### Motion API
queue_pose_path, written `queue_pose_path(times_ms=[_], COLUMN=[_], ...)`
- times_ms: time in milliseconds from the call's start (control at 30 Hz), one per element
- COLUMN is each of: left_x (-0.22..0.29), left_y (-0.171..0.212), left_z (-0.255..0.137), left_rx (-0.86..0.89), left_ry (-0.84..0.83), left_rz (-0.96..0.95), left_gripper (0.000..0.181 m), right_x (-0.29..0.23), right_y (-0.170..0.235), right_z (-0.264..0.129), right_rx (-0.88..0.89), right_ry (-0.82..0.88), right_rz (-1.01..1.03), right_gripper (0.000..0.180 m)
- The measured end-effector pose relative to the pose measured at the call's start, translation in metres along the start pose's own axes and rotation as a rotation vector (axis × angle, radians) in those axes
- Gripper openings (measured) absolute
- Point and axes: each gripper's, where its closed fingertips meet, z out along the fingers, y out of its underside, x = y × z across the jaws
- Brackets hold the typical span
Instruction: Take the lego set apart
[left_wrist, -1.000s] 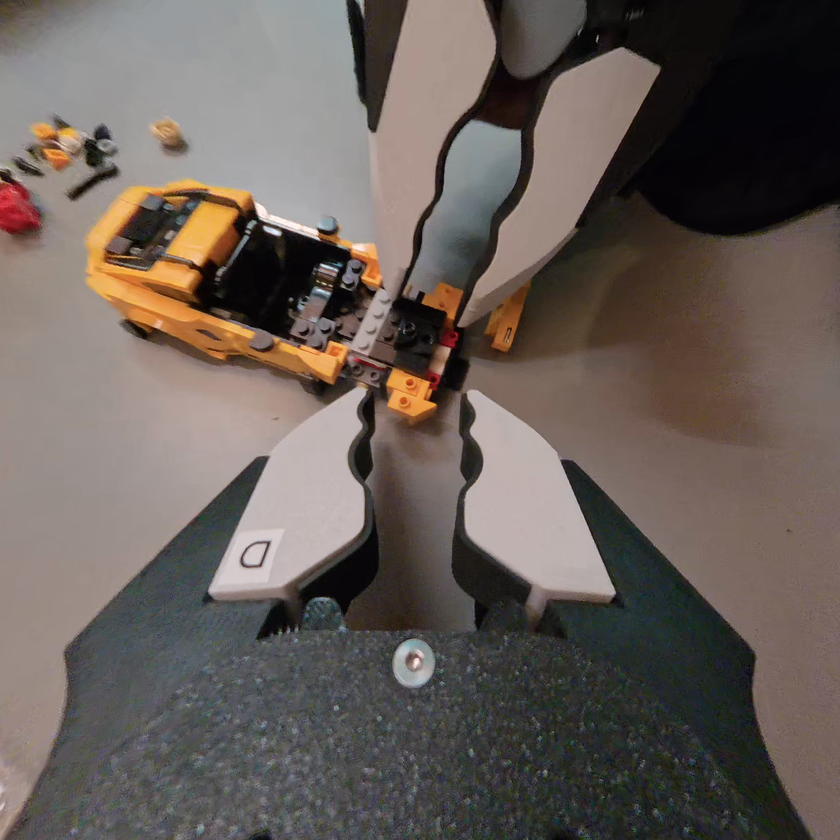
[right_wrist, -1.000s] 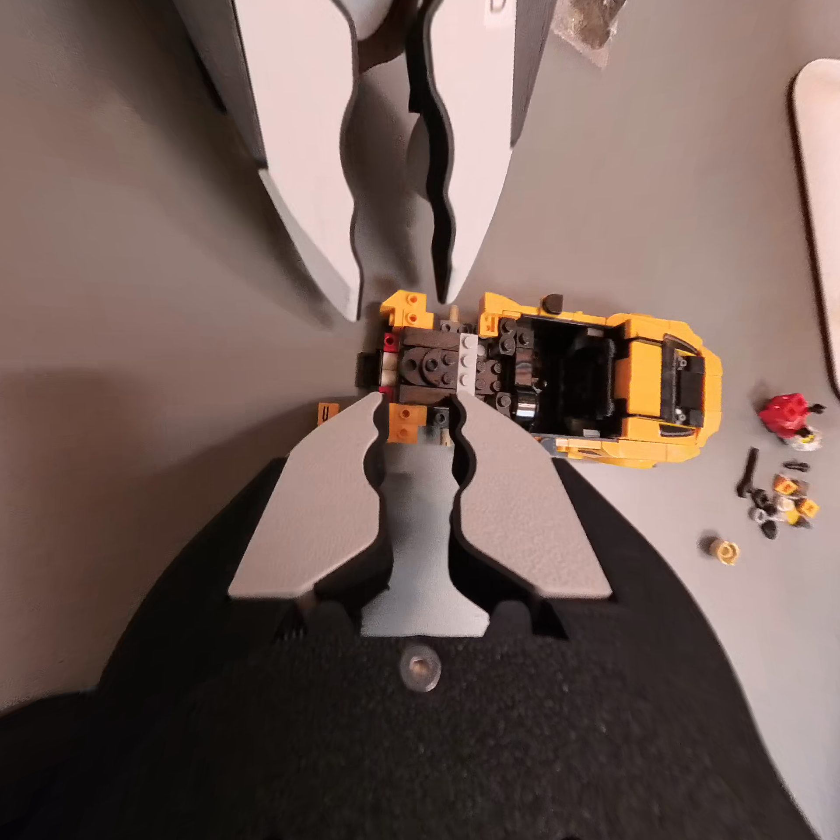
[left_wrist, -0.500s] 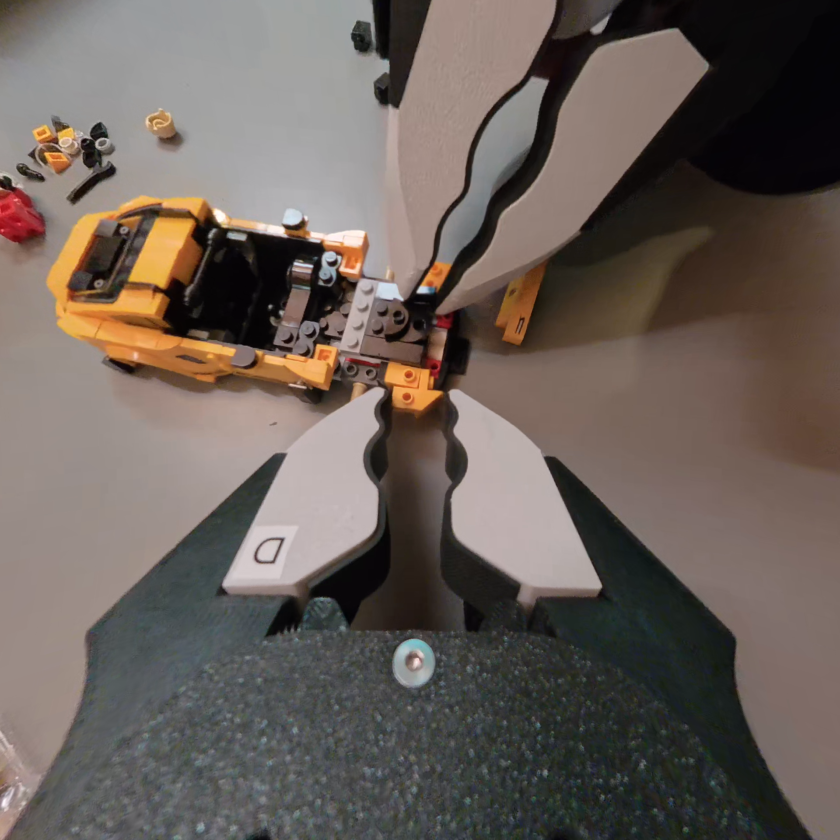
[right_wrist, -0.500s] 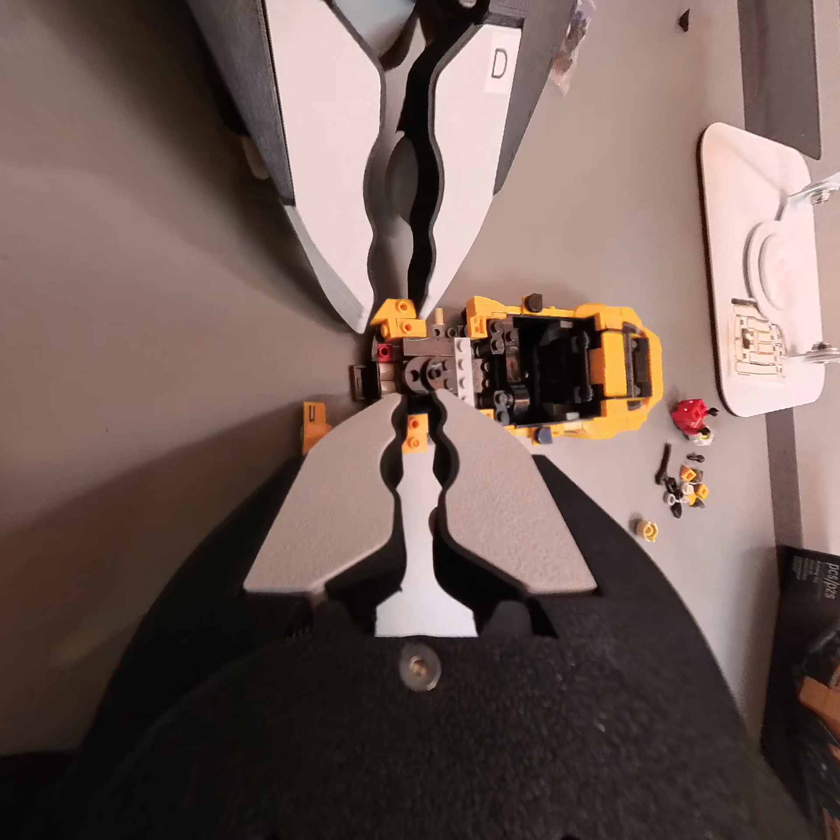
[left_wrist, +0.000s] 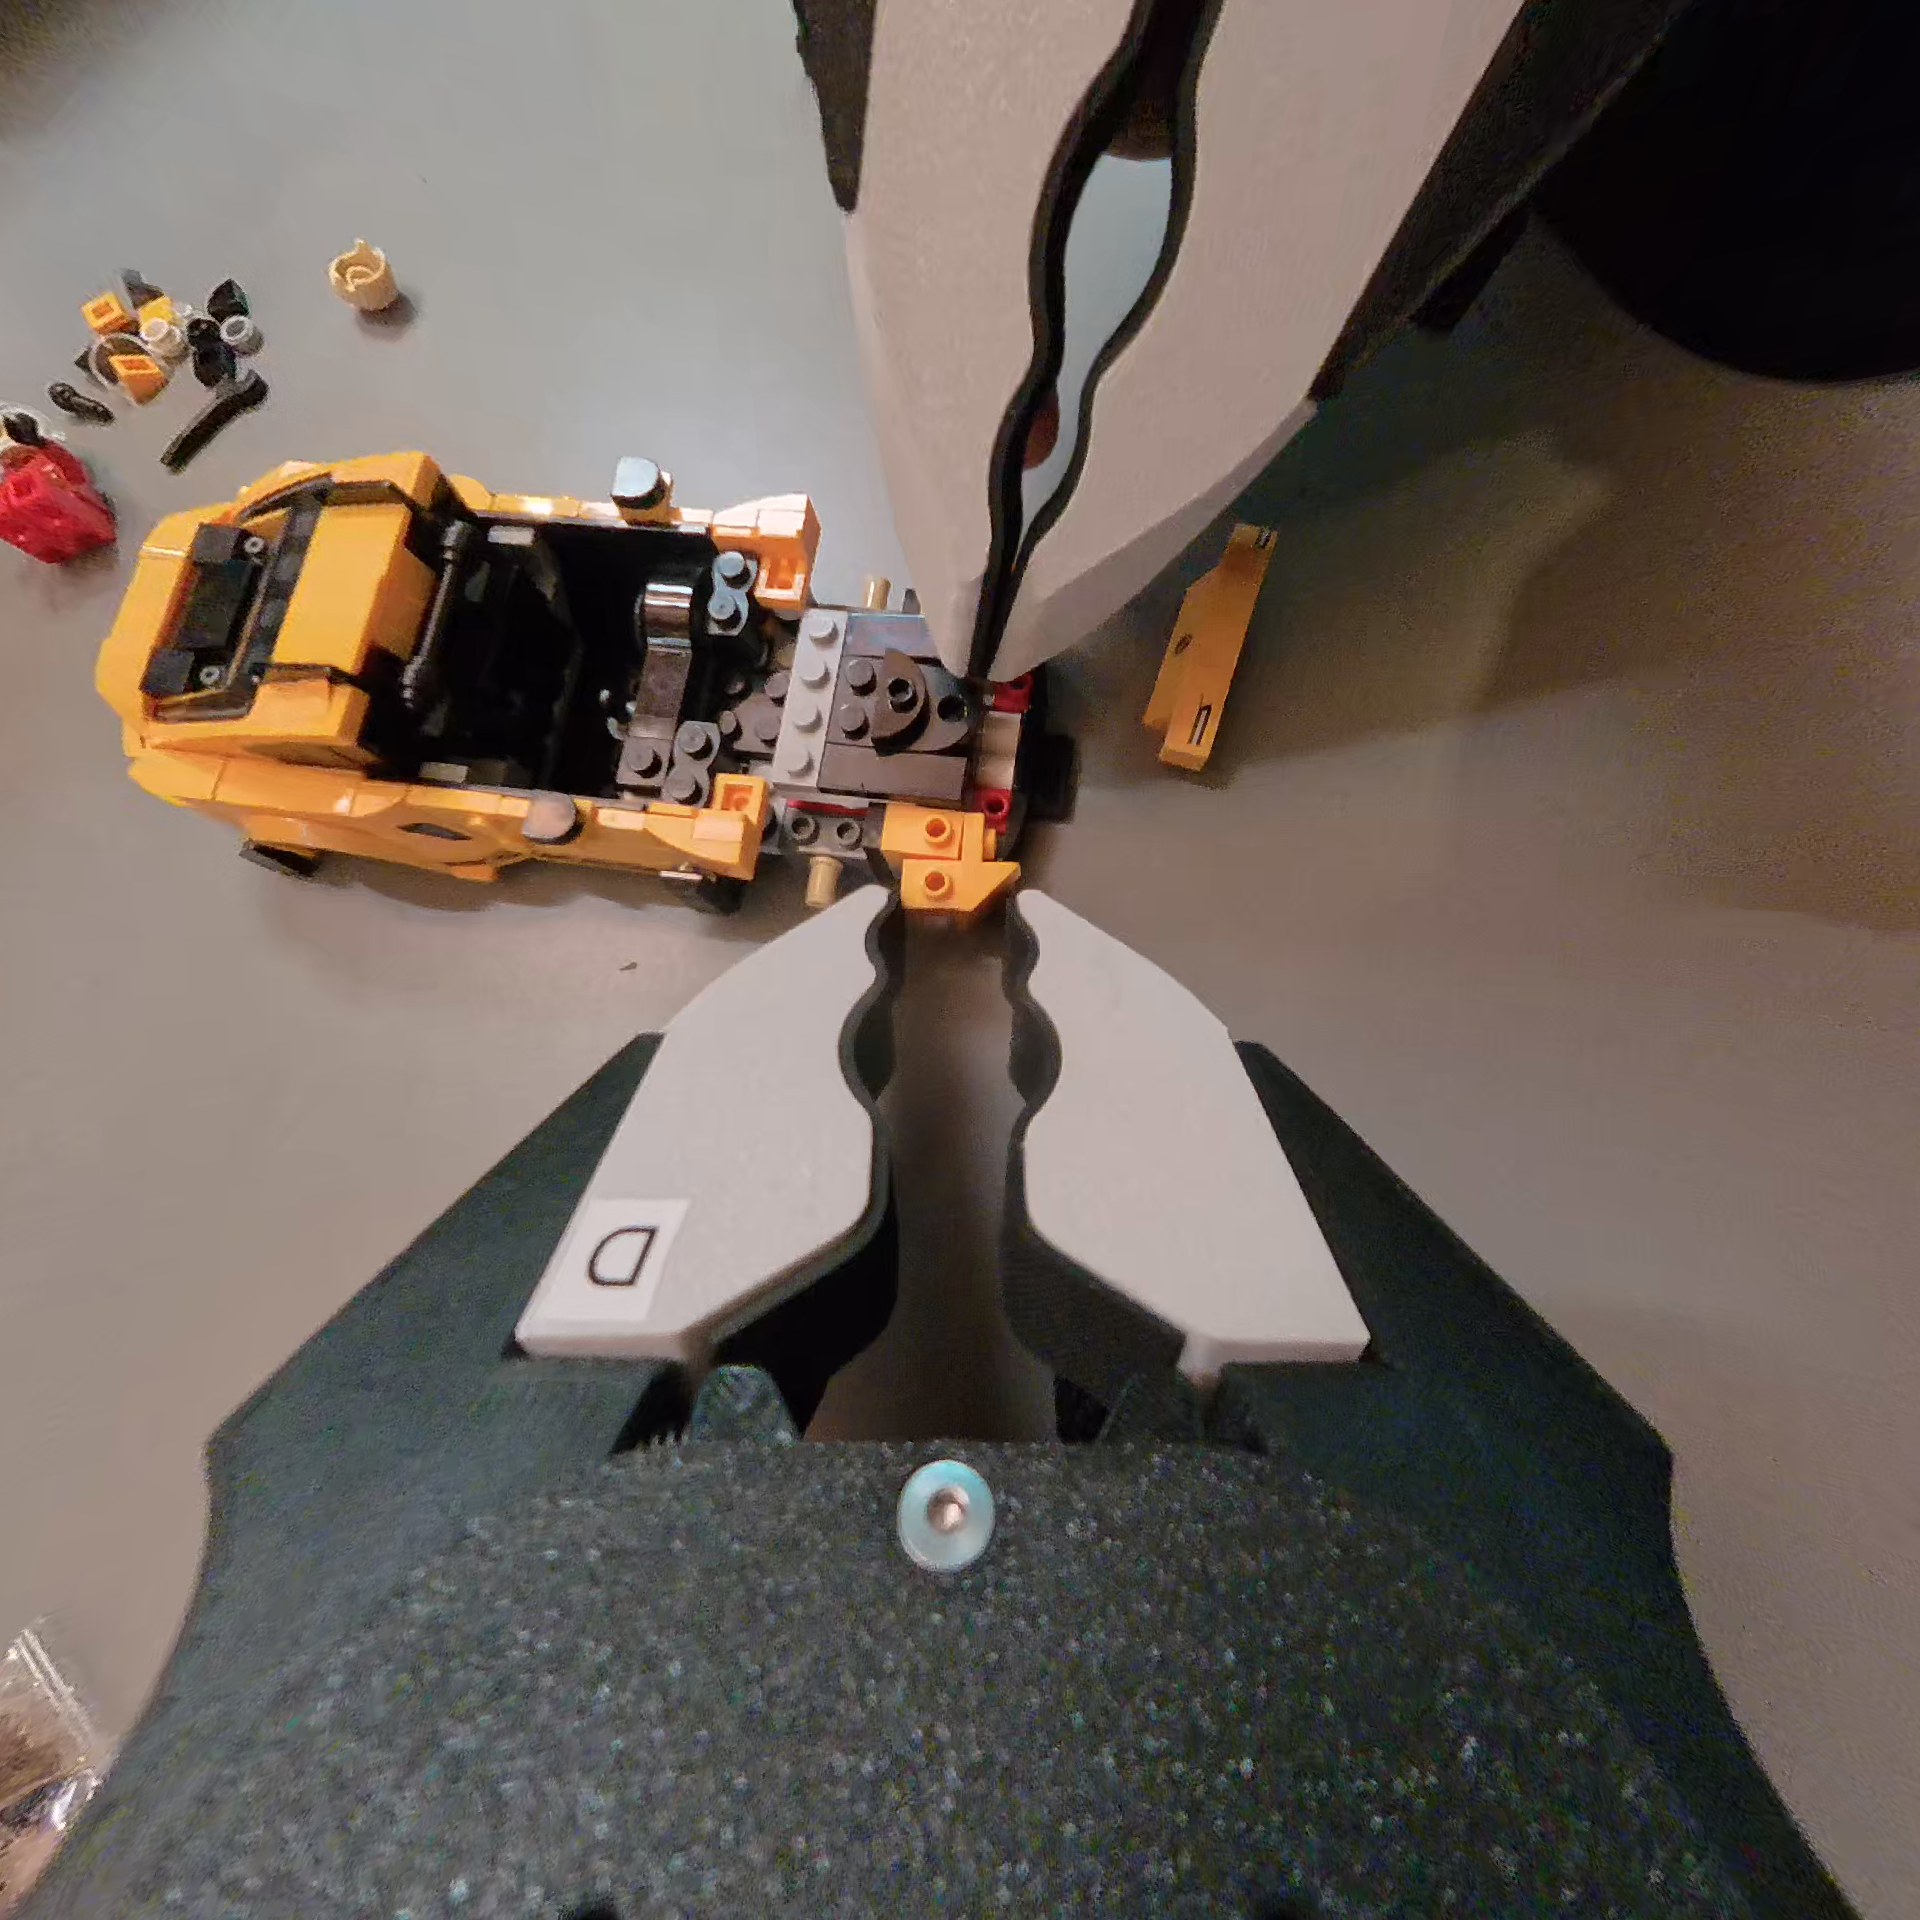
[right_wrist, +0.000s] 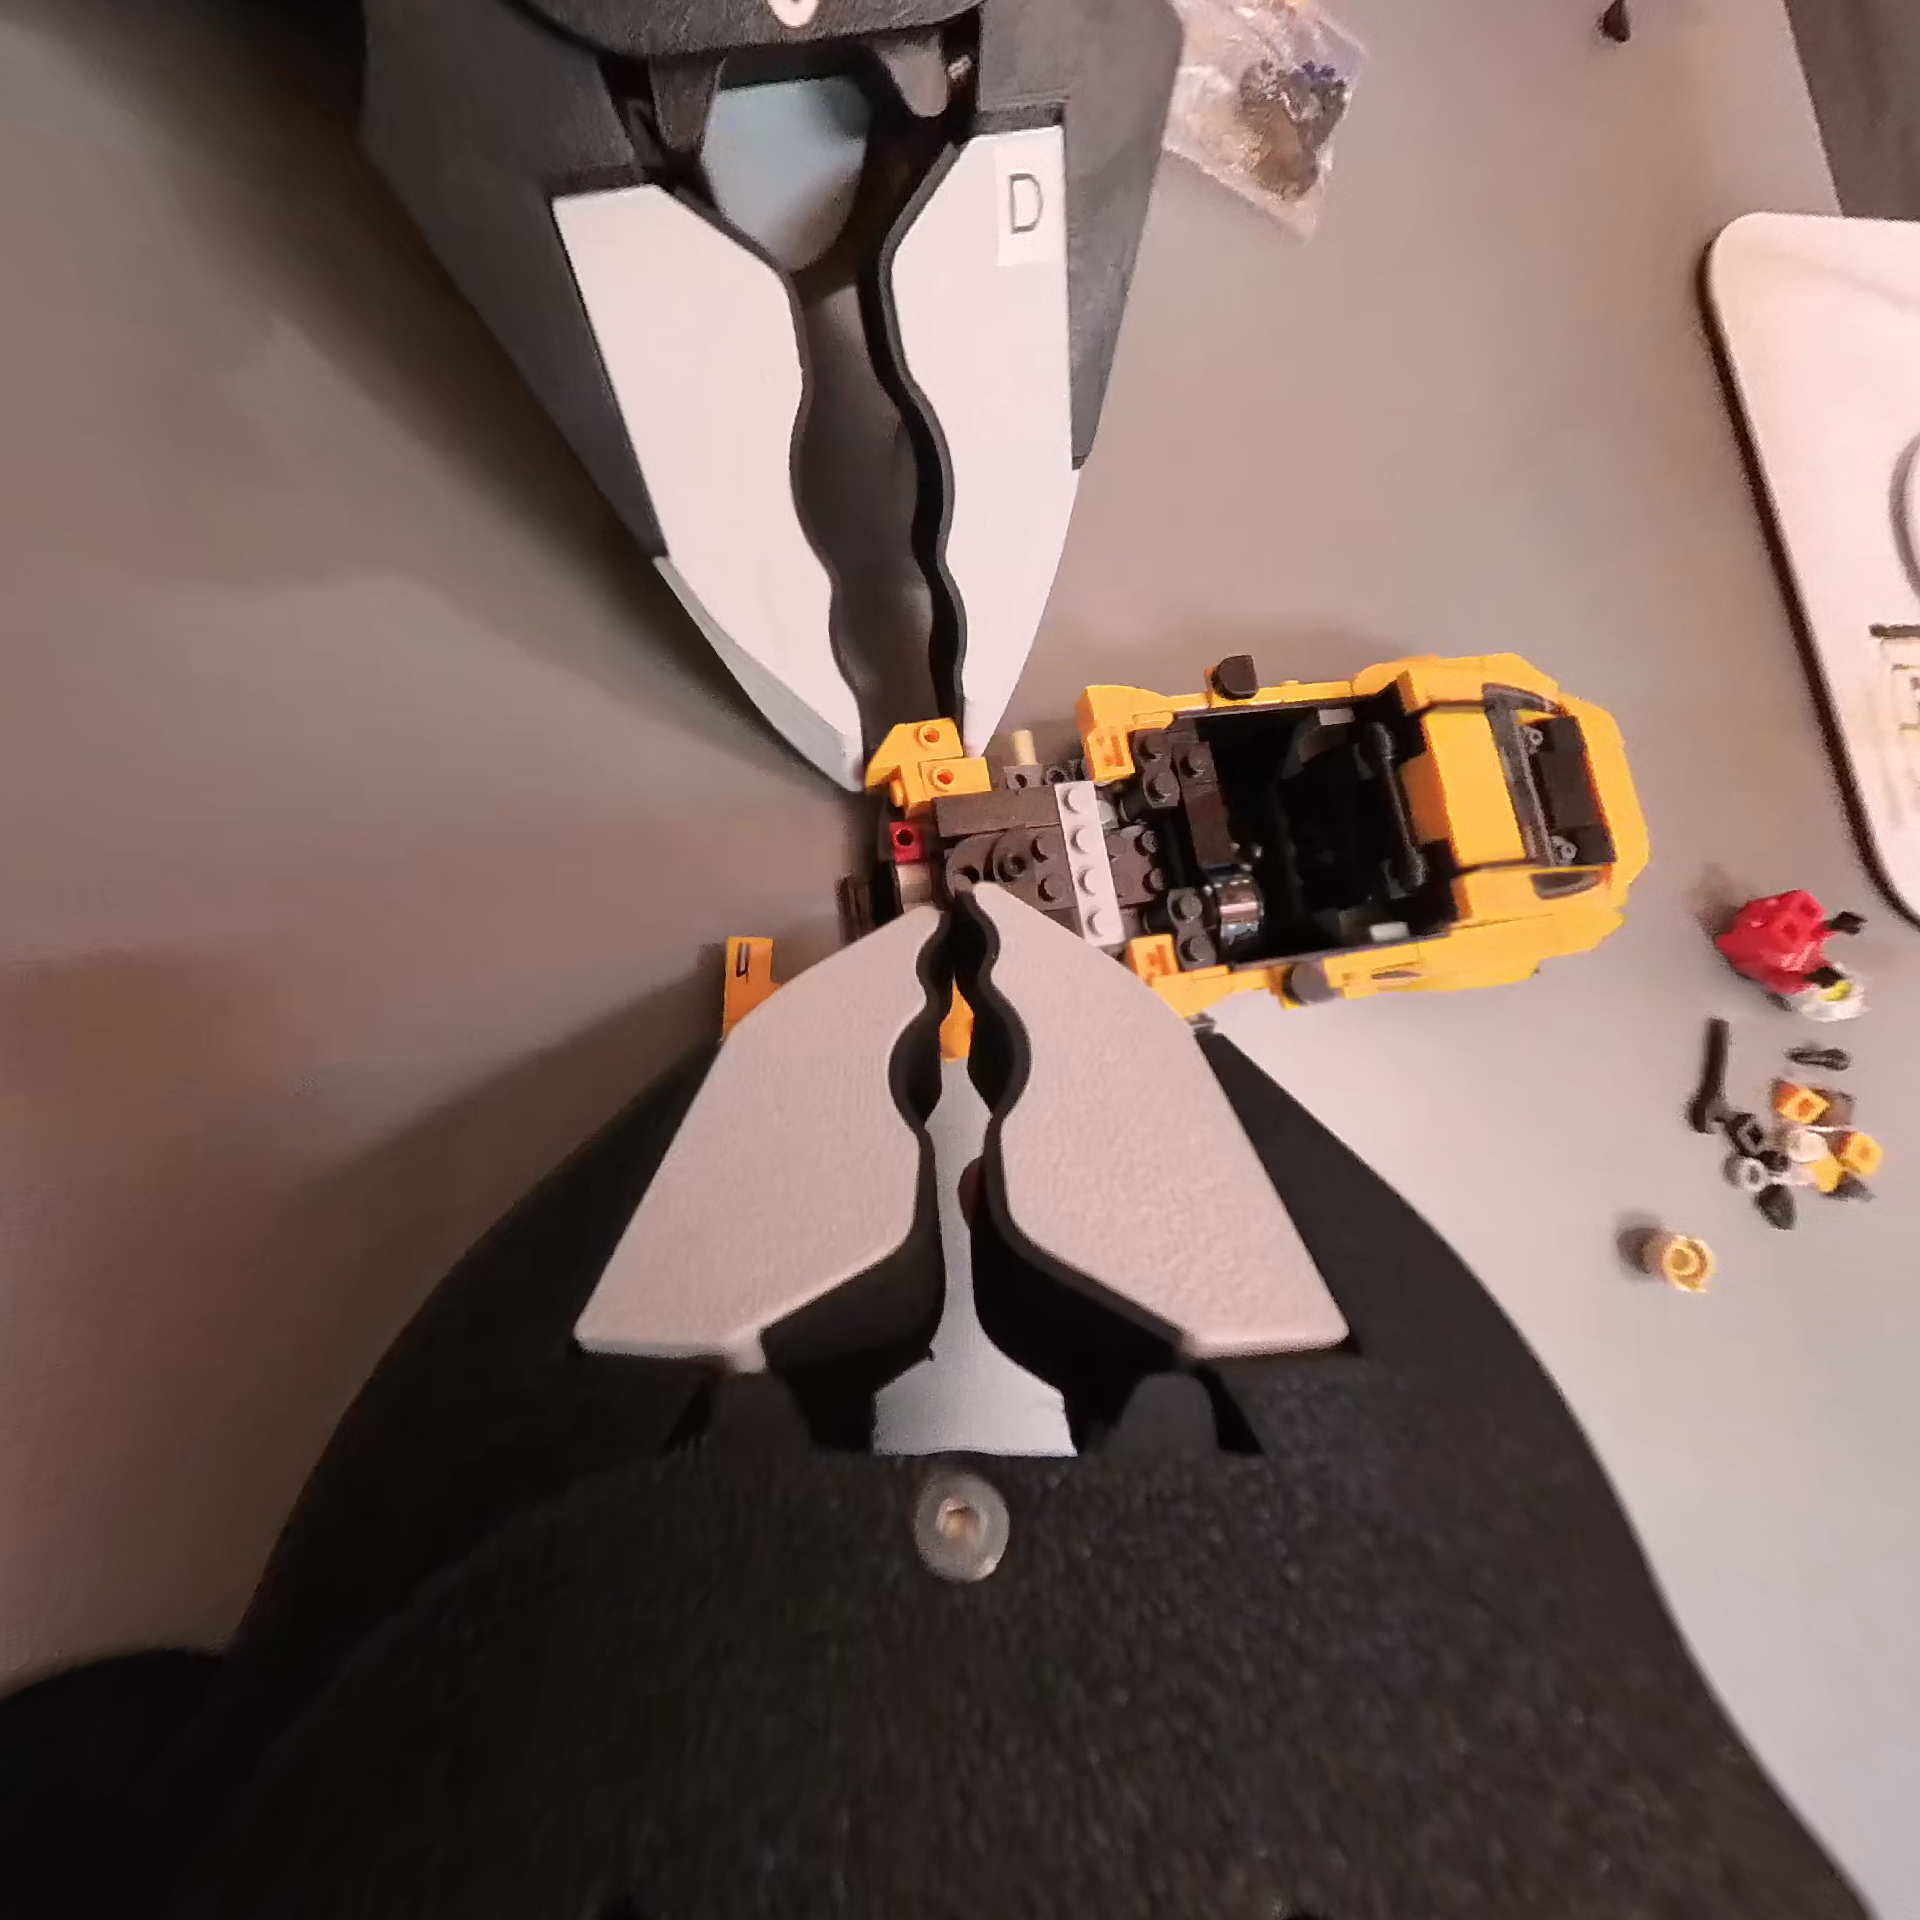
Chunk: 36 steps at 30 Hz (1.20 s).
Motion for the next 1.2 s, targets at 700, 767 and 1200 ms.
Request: queue_pose_path(times_ms=[700,767,1200], left_x=[0.002,0.002,0.001], left_y=[-0.002,-0.002,-0.004], left_z=[0.0,0.0,-0.001], left_rx=[0.018,0.017,0.03], left_ry=[0.026,0.023,0.019], left_rz=[-0.018,-0.021,-0.022], left_gripper=[0.02,0.019,0.018], right_x=[0.008,0.007,0.007], right_y=[0.006,0.006,0.003], right_z=[0.001,0.001,-0.004], right_rx=[-0.087,-0.099,-0.044], right_ry=[0.151,0.16,0.104], right_rz=[-0.202,-0.242,-0.129], right_gripper=[0.012,0.01,0.006])
